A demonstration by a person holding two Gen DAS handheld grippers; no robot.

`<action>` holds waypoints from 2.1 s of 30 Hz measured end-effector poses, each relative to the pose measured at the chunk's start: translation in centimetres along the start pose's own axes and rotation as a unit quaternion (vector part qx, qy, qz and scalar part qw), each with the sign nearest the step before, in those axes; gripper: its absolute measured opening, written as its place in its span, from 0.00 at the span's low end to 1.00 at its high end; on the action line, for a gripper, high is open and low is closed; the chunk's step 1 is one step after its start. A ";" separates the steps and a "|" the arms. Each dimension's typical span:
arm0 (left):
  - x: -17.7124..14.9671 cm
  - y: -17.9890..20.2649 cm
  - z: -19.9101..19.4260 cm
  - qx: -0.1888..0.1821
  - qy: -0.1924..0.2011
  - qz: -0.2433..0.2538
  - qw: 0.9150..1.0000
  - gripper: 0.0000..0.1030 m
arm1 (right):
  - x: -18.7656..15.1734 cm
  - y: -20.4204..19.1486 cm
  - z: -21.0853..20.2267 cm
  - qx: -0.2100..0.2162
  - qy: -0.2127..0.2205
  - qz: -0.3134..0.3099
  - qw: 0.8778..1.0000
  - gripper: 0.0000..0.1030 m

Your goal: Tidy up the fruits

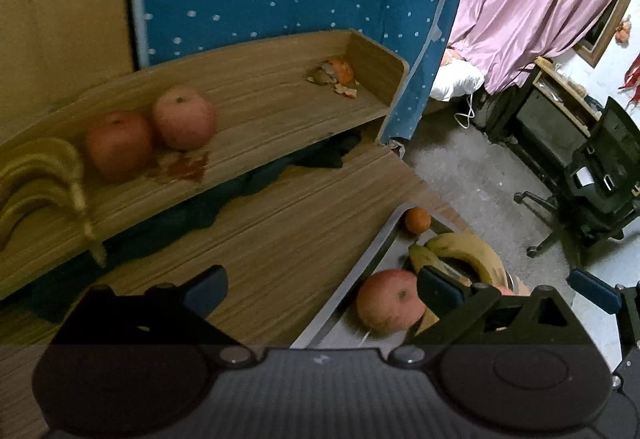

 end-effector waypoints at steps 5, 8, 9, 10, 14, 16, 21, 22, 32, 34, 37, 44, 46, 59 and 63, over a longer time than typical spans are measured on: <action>-2.0 -2.1 -2.7 -0.015 0.011 0.013 1.000 1.00 | -0.5 -2.9 -3.3 -0.018 0.008 -0.022 1.000 0.99; -3.1 -3.2 -3.8 -0.018 0.013 0.025 0.999 1.00 | -0.6 -4.5 -5.3 -0.031 0.015 -0.030 0.999 0.99; -3.5 -3.6 -4.3 -0.018 0.011 0.026 0.999 1.00 | -0.7 -5.0 -6.0 -0.034 0.016 -0.029 0.999 0.99; -4.0 -3.9 -4.7 -0.019 0.010 0.025 0.999 1.00 | -0.8 -5.4 -6.8 -0.037 0.018 -0.027 0.999 0.99; -5.6 -5.3 -6.1 -0.022 0.007 0.015 1.000 1.00 | -1.3 -6.6 -9.5 -0.044 0.027 -0.016 0.999 0.99; -6.3 -5.9 -6.5 -0.019 0.007 0.012 1.000 1.00 | -1.7 -7.0 -10.4 -0.047 0.029 -0.009 0.998 0.99; -7.4 -7.0 -8.1 -0.014 0.017 0.009 1.000 1.00 | -2.7 -7.9 -12.4 -0.051 0.038 -0.005 0.998 0.99; -7.6 -7.1 -8.7 -0.011 0.022 0.009 1.000 1.00 | -2.9 -8.2 -12.9 -0.052 0.040 -0.006 0.998 0.99; -10.9 -6.8 -15.1 0.020 0.067 0.060 0.996 1.00 | -5.0 -10.1 -19.2 -0.052 0.079 0.013 0.995 0.99; -11.7 -6.7 -16.5 0.030 0.078 0.075 0.994 1.00 | -5.3 -10.6 -20.5 -0.053 0.087 0.019 0.995 0.99; -12.9 -7.1 -18.5 0.034 0.089 0.083 0.992 1.00 | -6.0 -11.6 -22.5 -0.051 0.096 0.029 0.994 0.99; -14.9 -9.3 -21.2 0.040 0.097 0.078 0.991 1.00 | -7.2 -14.1 -25.3 -0.048 0.103 0.045 0.992 0.99; -15.1 -9.9 -21.5 0.041 0.098 0.081 0.991 1.00 | -7.4 -14.6 -25.8 -0.050 0.108 0.049 0.992 0.99; -15.6 -14.8 -22.5 0.035 0.104 0.145 0.983 1.00 | -8.3 -20.9 -26.6 -0.096 0.091 0.109 0.985 0.99; -15.3 -16.4 -23.5 0.017 0.128 0.170 0.977 1.00 | -8.0 -23.1 -27.2 -0.128 0.102 0.134 0.977 0.99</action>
Point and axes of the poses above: each gripper's, at about its wrist camera, not at the fingertips, and z roughly the way its jaws point, y to its right, x to its top, the point moved 2 cm from there along z, roughly the way its jaws point, and after that the axes turned 5 degrees about -z, right-handed, at the moved point
